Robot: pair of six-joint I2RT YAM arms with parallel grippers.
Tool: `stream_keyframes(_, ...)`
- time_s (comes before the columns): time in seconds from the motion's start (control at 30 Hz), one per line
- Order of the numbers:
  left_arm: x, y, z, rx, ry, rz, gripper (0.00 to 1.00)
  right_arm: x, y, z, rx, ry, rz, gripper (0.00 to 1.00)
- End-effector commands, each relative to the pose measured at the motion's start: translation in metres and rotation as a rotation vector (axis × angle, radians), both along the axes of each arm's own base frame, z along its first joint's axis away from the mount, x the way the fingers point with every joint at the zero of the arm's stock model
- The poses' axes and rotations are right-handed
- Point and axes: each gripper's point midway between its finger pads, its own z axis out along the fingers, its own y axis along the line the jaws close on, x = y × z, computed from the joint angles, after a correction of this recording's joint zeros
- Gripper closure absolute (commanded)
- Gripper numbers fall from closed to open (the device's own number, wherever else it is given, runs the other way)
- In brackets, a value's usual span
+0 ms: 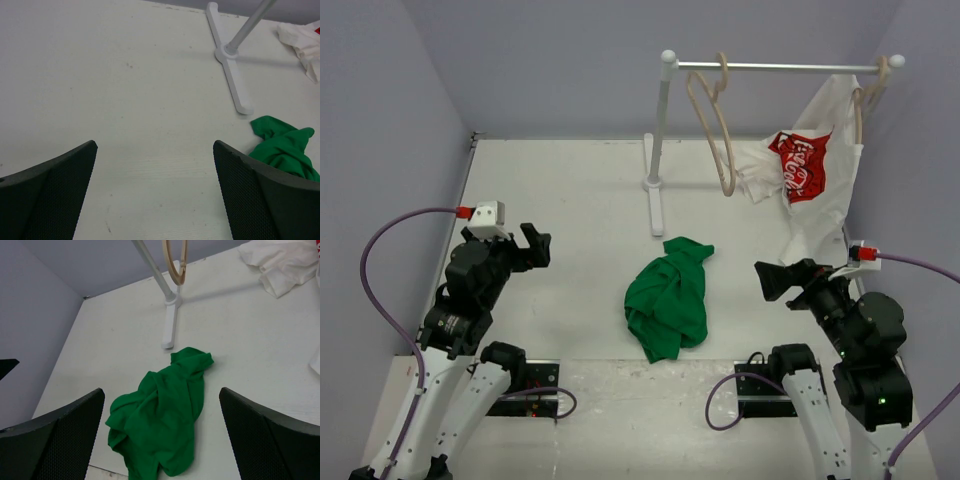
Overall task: Place the t-shirt on the hanger
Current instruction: Pick up the hanger from the clothesline.
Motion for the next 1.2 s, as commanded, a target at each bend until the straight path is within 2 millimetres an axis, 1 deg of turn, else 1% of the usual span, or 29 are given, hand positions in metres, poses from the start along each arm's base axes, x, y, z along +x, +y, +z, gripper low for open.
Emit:
stream_keyframes(0.0,0.005,-0.001,0.009,-0.018,-0.040,0.008,0.00,0.006,-0.004,0.008,0.012,-0.035,-0.032,0.01)
stream_keyframes(0.17,0.006,-0.002,0.007,-0.021,-0.038,0.007,0.00,0.017,0.001,0.012,0.030,-0.025,-0.012,0.01)
stream_keyframes(0.3,0.005,-0.002,0.007,-0.023,-0.041,0.006,0.00,0.036,0.010,0.016,0.042,0.010,0.026,0.01)
stream_keyframes(0.4,0.004,-0.001,0.007,-0.024,-0.042,0.006,0.00,0.046,0.008,0.027,0.029,-0.011,0.013,0.01)
stream_keyframes(0.47,0.004,-0.002,0.007,-0.025,-0.042,0.002,0.00,0.058,0.001,0.038,0.005,-0.029,-0.030,0.01)
stream_keyframes(0.53,0.005,-0.004,0.006,-0.025,-0.038,-0.005,0.00,0.078,-0.006,0.040,-0.022,0.006,-0.074,0.01)
stream_keyframes(0.57,0.005,-0.004,0.005,-0.025,-0.035,-0.008,0.00,0.083,-0.006,0.051,-0.025,-0.007,-0.072,0.01)
stream_keyframes(0.63,0.006,-0.006,0.003,-0.024,-0.027,-0.015,0.00,0.093,0.010,0.059,-0.038,-0.011,0.023,0.03)
stream_keyframes(0.7,0.007,-0.007,0.001,-0.022,-0.020,-0.020,0.00,0.109,0.019,0.063,-0.060,-0.007,0.079,0.05)
stream_keyframes(0.8,0.007,-0.010,0.000,-0.023,-0.015,-0.036,0.00,0.139,0.016,0.065,-0.130,0.025,0.078,0.12)
stream_keyframes(0.83,0.007,-0.011,-0.001,-0.023,-0.013,-0.041,0.00,0.150,0.016,0.062,-0.154,0.044,0.079,0.16)
stream_keyframes(0.87,0.008,-0.011,-0.001,-0.022,-0.010,-0.045,0.00,0.165,0.017,0.051,-0.174,0.087,0.087,0.21)
stream_keyframes(0.9,0.007,-0.012,-0.001,-0.022,-0.011,-0.046,0.00,0.174,0.017,0.049,-0.178,0.103,0.086,0.23)
stream_keyframes(0.93,0.008,-0.012,-0.003,-0.020,-0.007,-0.047,0.00,0.182,0.017,0.054,-0.198,0.098,0.080,0.28)
stream_keyframes(1.0,0.007,-0.013,-0.002,-0.022,-0.009,-0.052,0.00,0.206,0.018,0.046,-0.250,0.135,0.041,0.29)
stream_keyframes(1.03,0.007,-0.012,-0.002,-0.022,-0.010,-0.051,0.00,0.213,0.021,0.044,-0.272,0.140,0.034,0.29)
stream_keyframes(1.07,0.007,-0.013,-0.002,-0.023,-0.010,-0.055,0.00,0.220,0.026,0.042,-0.300,0.143,0.032,0.29)
stream_keyframes(1.1,0.007,-0.014,-0.002,-0.023,-0.010,-0.058,0.00,0.230,0.038,0.034,-0.334,0.158,0.049,0.28)
stream_keyframes(1.17,0.007,-0.015,-0.003,-0.023,-0.009,-0.065,0.00,0.241,0.045,0.036,-0.351,0.158,0.050,0.28)
